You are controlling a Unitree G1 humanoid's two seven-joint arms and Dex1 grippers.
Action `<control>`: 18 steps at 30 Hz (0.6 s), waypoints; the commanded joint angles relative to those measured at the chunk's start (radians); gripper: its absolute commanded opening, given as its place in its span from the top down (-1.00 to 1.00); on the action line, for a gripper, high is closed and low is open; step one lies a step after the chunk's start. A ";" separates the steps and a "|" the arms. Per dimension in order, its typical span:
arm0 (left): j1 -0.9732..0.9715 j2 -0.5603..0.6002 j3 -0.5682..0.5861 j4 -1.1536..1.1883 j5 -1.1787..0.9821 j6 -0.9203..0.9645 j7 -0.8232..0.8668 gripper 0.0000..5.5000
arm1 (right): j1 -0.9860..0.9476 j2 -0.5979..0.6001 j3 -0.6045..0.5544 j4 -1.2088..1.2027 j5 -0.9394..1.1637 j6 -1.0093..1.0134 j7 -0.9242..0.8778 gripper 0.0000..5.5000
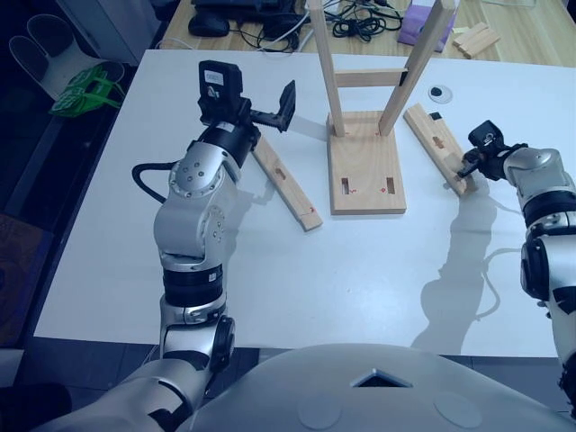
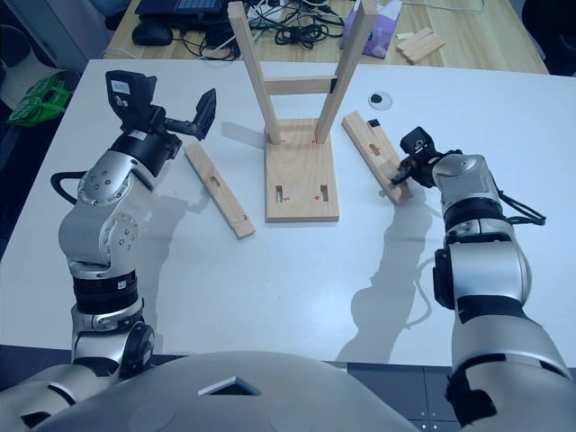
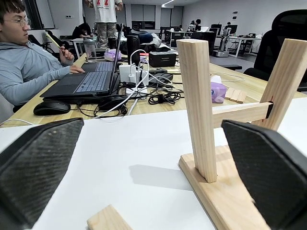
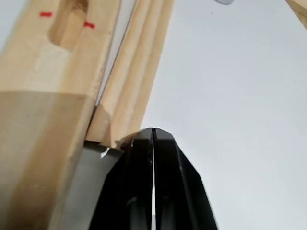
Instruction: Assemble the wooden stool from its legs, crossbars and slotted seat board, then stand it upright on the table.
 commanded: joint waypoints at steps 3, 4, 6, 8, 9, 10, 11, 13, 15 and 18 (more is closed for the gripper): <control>0.006 -0.009 0.013 0.027 0.015 -0.031 0.013 -0.96 | 0.235 0.032 0.059 -0.321 0.047 0.105 0.183 0.99; 0.006 -0.008 0.016 0.031 0.016 -0.034 0.013 -0.96 | 0.270 0.028 0.061 -0.419 0.067 0.142 0.209 0.99; 0.004 -0.006 0.020 0.040 0.017 -0.041 0.013 -0.96 | 0.318 0.021 0.068 -0.559 0.084 0.199 0.223 0.99; 0.001 -0.005 0.019 0.049 0.020 -0.049 0.011 -0.96 | 0.359 0.008 0.072 -0.662 0.076 0.233 0.201 0.99; 0.002 -0.005 0.017 0.051 0.021 -0.052 0.011 -0.96 | 0.386 0.001 0.064 -0.726 0.073 0.250 0.178 0.99; 0.004 -0.004 0.016 0.051 0.023 -0.054 0.011 -0.96 | 0.405 -0.003 0.057 -0.771 0.073 0.265 0.163 0.99; 0.006 -0.003 0.016 0.053 0.023 -0.057 0.009 -0.96 | 0.436 -0.001 0.046 -0.832 0.082 0.295 0.149 0.99; 0.009 -0.004 0.014 0.058 0.026 -0.063 0.008 -0.96 | 0.489 0.022 0.028 -0.927 0.098 0.348 0.108 0.99; 0.011 -0.008 0.013 0.058 0.029 -0.066 0.009 -0.96 | 0.514 0.051 0.024 -0.967 0.096 0.378 0.055 0.88; 0.015 -0.012 0.014 0.054 0.032 -0.069 0.008 -0.96 | 0.522 0.097 -0.021 -1.025 0.091 0.411 -0.074 0.66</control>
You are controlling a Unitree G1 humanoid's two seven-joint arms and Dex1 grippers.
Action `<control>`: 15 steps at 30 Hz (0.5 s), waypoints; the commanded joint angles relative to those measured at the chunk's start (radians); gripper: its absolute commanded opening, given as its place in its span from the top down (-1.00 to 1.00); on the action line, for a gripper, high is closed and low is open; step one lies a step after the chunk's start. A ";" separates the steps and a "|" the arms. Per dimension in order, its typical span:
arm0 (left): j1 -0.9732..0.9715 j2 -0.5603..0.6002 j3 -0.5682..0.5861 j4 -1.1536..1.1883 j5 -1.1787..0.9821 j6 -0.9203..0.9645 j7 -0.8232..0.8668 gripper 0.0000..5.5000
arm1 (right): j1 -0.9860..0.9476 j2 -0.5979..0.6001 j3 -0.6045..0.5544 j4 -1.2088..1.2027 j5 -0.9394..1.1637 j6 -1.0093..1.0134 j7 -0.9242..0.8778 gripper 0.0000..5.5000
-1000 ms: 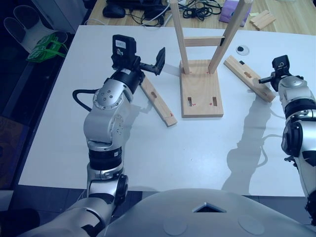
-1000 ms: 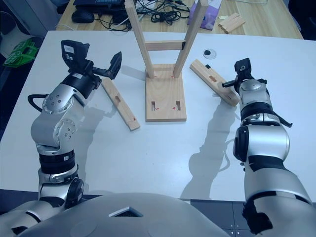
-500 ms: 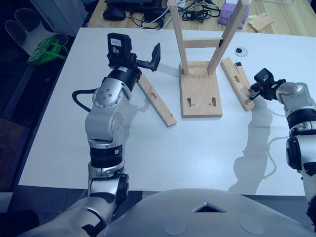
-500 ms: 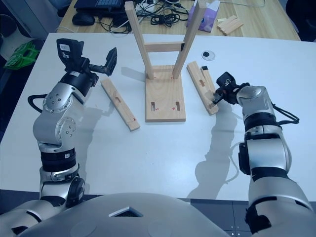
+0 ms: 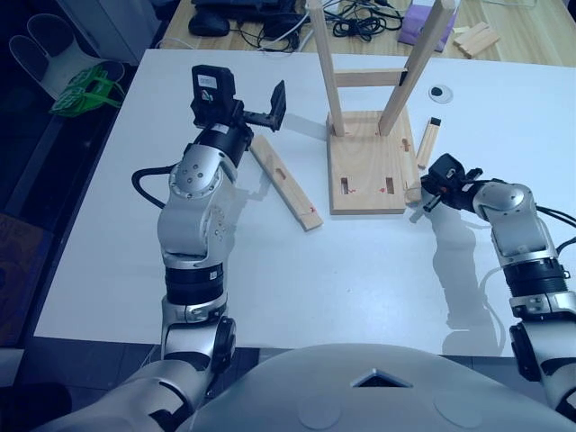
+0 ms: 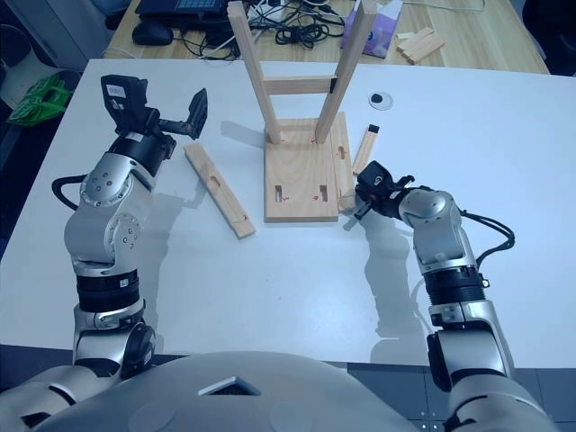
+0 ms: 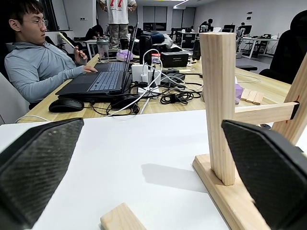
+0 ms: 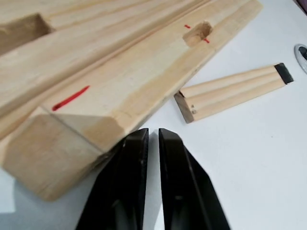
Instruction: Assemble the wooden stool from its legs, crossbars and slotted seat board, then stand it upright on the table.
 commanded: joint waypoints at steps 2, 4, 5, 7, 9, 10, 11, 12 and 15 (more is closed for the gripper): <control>0.012 -0.006 -0.003 -0.001 0.005 -0.008 -0.001 -0.96 | 0.020 0.074 -0.072 -0.070 -0.016 0.062 -0.208 0.52; 0.020 -0.008 -0.006 -0.002 0.005 -0.009 -0.002 -0.96 | 0.014 0.115 -0.118 -0.100 -0.016 0.083 -0.314 0.39; 0.023 -0.009 -0.007 -0.001 0.005 -0.010 -0.003 -0.96 | 0.006 0.129 -0.132 -0.097 -0.019 0.092 -0.356 0.31; 0.022 -0.009 -0.008 0.002 0.004 -0.010 -0.004 -0.96 | -0.008 0.140 -0.136 -0.070 -0.020 0.099 -0.392 0.18; 0.019 -0.009 -0.010 0.006 0.004 -0.009 -0.005 -0.96 | -0.026 0.167 -0.133 -0.016 -0.003 0.096 -0.409 0.18; 0.018 -0.009 -0.011 0.009 0.004 -0.010 -0.005 -0.96 | -0.052 0.188 -0.136 0.040 0.002 0.082 -0.434 0.18; 0.018 -0.010 -0.011 0.010 0.004 -0.011 -0.006 -0.96 | -0.071 0.202 -0.139 0.078 0.005 0.071 -0.453 0.18; 0.020 -0.012 -0.013 0.009 0.004 -0.011 -0.005 -0.96 | -0.110 0.226 -0.149 0.158 0.013 0.046 -0.484 0.18; 0.021 -0.020 -0.020 0.005 0.005 -0.008 -0.002 -0.96 | -0.220 0.271 -0.181 0.384 0.034 -0.037 -0.571 0.18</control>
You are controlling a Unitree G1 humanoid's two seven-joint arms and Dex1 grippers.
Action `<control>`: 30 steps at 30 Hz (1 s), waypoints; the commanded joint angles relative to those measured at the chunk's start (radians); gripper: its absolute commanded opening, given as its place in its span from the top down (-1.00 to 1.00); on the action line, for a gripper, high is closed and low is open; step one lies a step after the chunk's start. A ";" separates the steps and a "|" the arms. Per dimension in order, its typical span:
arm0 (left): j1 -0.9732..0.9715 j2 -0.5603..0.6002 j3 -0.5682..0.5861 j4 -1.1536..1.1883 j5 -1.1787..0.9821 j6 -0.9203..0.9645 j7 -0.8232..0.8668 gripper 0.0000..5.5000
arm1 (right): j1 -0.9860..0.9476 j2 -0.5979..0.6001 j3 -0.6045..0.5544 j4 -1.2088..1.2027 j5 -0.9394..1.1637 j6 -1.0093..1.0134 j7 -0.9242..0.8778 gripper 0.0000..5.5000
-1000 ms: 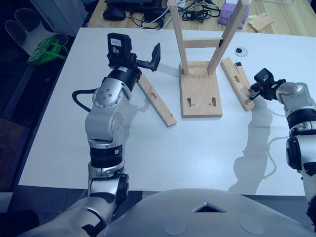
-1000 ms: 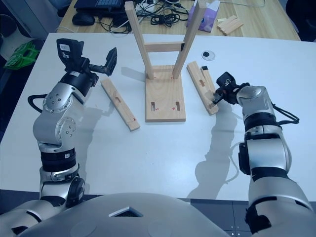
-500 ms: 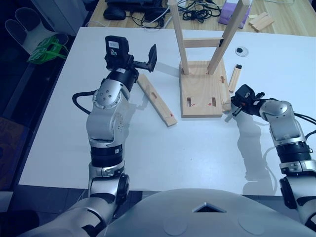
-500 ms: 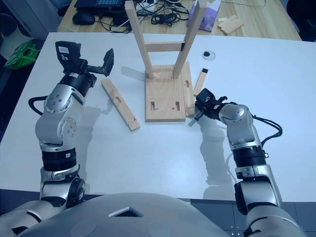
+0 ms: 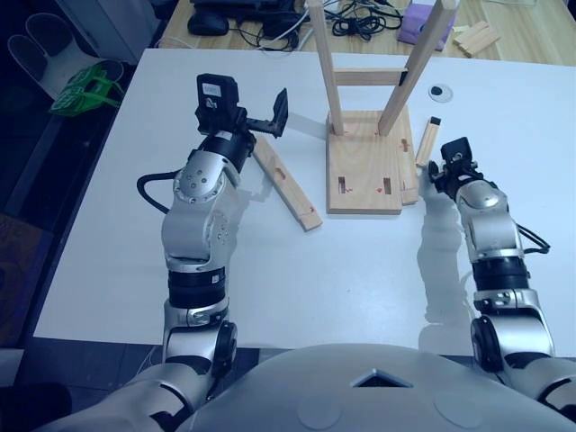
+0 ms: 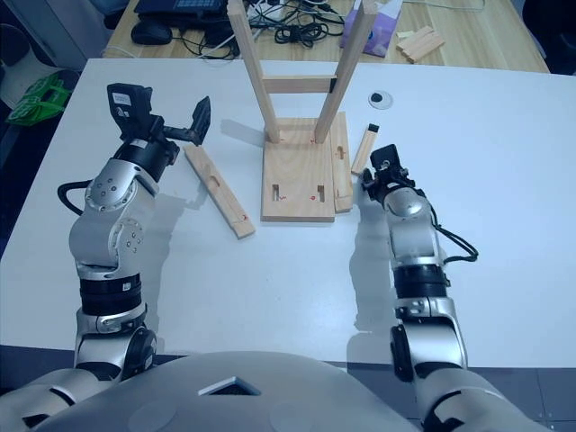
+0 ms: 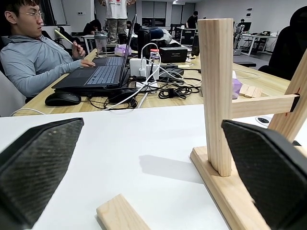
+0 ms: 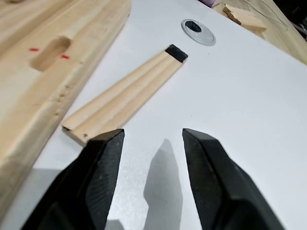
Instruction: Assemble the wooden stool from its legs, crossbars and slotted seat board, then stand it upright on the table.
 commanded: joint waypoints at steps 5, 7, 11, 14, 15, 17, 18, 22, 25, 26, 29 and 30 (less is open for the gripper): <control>0.000 -0.017 -0.018 -0.001 0.009 -0.004 0.002 -0.96 | -0.266 0.086 -0.078 0.478 0.060 -0.180 -0.188 0.18; 0.006 -0.019 -0.016 -0.003 0.011 -0.006 0.007 -0.96 | -0.281 0.091 -0.076 0.505 0.062 -0.212 -0.199 0.18; 0.009 -0.029 -0.015 -0.001 0.012 -0.013 0.016 -0.96 | -0.324 0.097 -0.086 0.553 0.076 -0.281 -0.212 0.18; 0.006 -0.031 -0.015 0.007 0.014 -0.020 0.016 -0.96 | -0.351 0.083 -0.059 0.568 0.063 -0.264 -0.191 0.18; 0.007 -0.031 -0.016 0.007 0.015 -0.022 0.017 -0.96 | -0.353 0.077 -0.048 0.571 0.057 -0.246 -0.177 0.18; 0.011 -0.032 -0.015 0.005 0.018 -0.025 0.019 -0.96 | -0.328 0.061 -0.015 0.538 0.052 -0.189 -0.106 0.18; 0.012 -0.032 -0.014 0.006 0.019 -0.026 0.019 -0.96 | -0.286 0.045 0.004 0.474 0.053 -0.144 -0.058 0.18; 0.017 -0.033 -0.006 0.005 0.023 -0.033 0.023 -0.96 | -0.019 -0.059 0.062 0.082 0.068 0.083 0.131 0.18; 0.030 -0.036 -0.007 0.003 0.027 -0.040 0.028 -0.96 | 0.138 -0.118 0.088 -0.146 0.074 0.198 0.200 0.18; 0.032 -0.037 -0.006 0.004 0.028 -0.041 0.029 -0.96 | 0.169 -0.130 0.096 -0.199 0.076 0.224 0.213 0.18; 0.033 -0.039 -0.007 0.009 0.029 -0.045 0.028 -0.96 | 0.165 -0.128 0.068 -0.296 0.066 0.228 0.162 0.18; 0.034 -0.041 -0.009 0.009 0.030 -0.046 0.028 -0.96 | 0.115 -0.106 0.044 -0.287 0.066 0.207 0.118 0.18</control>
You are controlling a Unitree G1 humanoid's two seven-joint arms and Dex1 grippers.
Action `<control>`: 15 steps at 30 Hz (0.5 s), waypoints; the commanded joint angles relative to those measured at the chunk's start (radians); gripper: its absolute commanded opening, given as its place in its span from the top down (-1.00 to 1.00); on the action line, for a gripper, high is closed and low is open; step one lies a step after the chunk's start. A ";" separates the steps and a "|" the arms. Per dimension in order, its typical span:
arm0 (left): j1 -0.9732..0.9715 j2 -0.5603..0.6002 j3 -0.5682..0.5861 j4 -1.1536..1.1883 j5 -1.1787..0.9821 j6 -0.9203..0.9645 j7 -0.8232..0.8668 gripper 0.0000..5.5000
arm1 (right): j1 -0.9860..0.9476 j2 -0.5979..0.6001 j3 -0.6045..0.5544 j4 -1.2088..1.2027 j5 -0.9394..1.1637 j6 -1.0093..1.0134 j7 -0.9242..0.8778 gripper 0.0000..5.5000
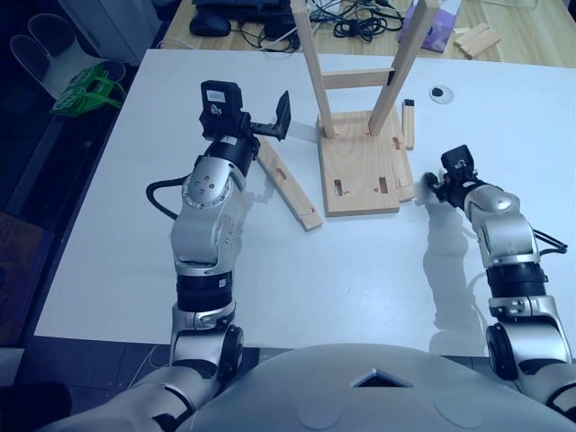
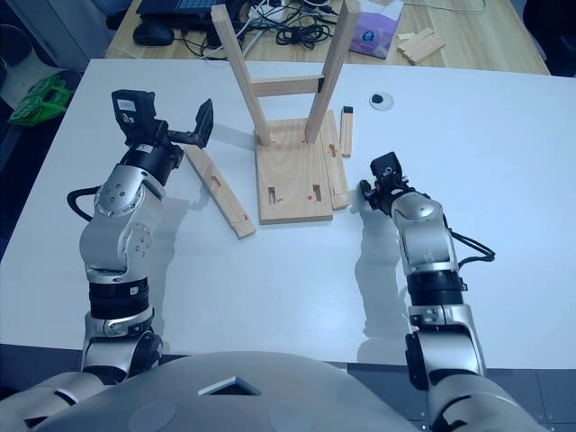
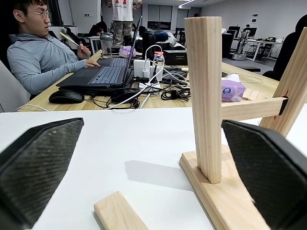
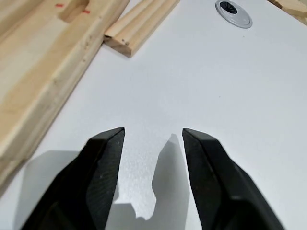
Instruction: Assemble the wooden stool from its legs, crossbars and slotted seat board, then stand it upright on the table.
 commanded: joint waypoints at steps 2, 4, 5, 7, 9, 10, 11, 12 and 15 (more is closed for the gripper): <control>0.006 -0.003 -0.005 0.004 0.010 -0.005 0.002 -0.96 | -0.094 0.059 -0.052 0.023 -0.006 -0.003 -0.123 0.18; -0.005 0.000 -0.007 0.017 0.009 -0.008 -0.007 -0.96 | -0.185 0.082 -0.052 0.136 -0.011 -0.058 -0.164 0.18; -0.009 0.001 -0.007 0.023 0.008 -0.010 -0.011 -0.96 | -0.223 0.091 -0.052 0.191 -0.014 -0.085 -0.179 0.18; -0.012 0.003 -0.007 0.024 0.009 -0.011 -0.013 -0.96 | -0.307 0.109 -0.048 0.335 -0.018 -0.153 -0.202 0.18; -0.021 0.005 -0.009 0.035 0.009 -0.013 -0.019 -0.96 | -0.383 0.126 -0.052 0.499 -0.016 -0.222 -0.224 0.18; -0.022 0.006 -0.009 0.037 0.009 -0.014 -0.020 -0.96 | -0.425 0.137 -0.053 0.593 -0.017 -0.261 -0.235 0.18; -0.022 0.006 -0.009 0.037 0.009 -0.014 -0.021 -0.96 | -0.456 0.145 -0.053 0.664 -0.017 -0.292 -0.242 0.18; -0.022 0.004 -0.010 0.037 0.009 -0.013 -0.022 -0.96 | -0.491 0.152 -0.052 0.746 -0.017 -0.324 -0.243 0.18; -0.015 0.004 -0.016 0.031 0.009 -0.011 -0.028 -0.96 | -0.567 0.160 -0.042 0.948 -0.030 -0.412 -0.250 0.18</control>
